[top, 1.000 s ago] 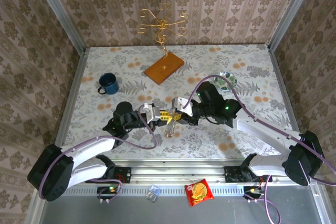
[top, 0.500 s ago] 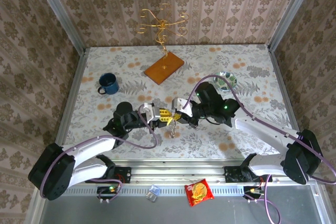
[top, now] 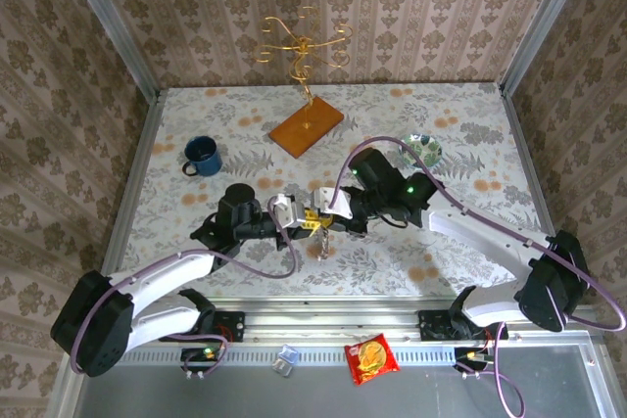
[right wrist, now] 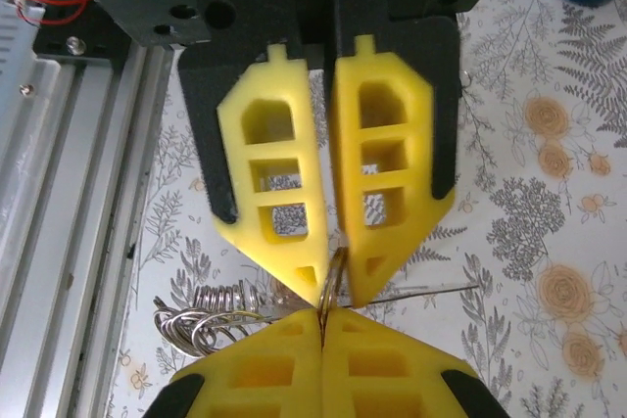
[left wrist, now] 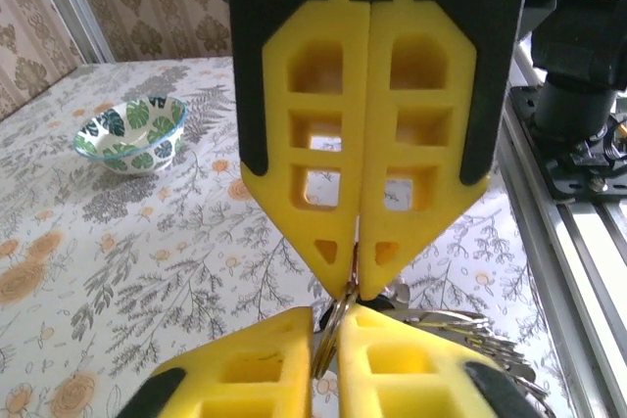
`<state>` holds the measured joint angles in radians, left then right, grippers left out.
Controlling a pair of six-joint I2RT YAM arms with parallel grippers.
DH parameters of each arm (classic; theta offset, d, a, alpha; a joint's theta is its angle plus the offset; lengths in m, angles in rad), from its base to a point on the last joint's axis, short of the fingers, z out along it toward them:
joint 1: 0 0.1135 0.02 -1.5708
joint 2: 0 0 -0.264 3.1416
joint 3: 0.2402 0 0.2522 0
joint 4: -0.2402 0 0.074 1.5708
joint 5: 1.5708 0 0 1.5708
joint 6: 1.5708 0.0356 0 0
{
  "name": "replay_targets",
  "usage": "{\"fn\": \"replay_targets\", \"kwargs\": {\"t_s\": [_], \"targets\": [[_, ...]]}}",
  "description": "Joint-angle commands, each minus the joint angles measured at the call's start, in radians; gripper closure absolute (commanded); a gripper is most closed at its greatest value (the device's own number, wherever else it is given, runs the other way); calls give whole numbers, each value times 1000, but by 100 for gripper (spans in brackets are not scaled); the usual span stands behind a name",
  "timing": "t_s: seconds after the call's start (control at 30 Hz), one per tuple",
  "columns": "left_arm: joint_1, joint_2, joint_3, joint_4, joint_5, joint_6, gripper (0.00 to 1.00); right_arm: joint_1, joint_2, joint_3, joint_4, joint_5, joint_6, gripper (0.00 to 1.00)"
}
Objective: Put the keys on the keyring
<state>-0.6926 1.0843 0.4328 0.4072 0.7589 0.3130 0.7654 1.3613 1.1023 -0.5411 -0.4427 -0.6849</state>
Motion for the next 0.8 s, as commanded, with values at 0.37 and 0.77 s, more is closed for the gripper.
{"fn": "replay_targets", "kwargs": {"t_s": [0.37, 0.77], "targets": [[-3, -36, 24, -19, 1, 33, 100, -13, -26, -39, -2, 20, 18, 87], [-4, -43, 21, -21, 7, 37, 100, -18, -33, -53, -8, 41, 21, 99]]}}
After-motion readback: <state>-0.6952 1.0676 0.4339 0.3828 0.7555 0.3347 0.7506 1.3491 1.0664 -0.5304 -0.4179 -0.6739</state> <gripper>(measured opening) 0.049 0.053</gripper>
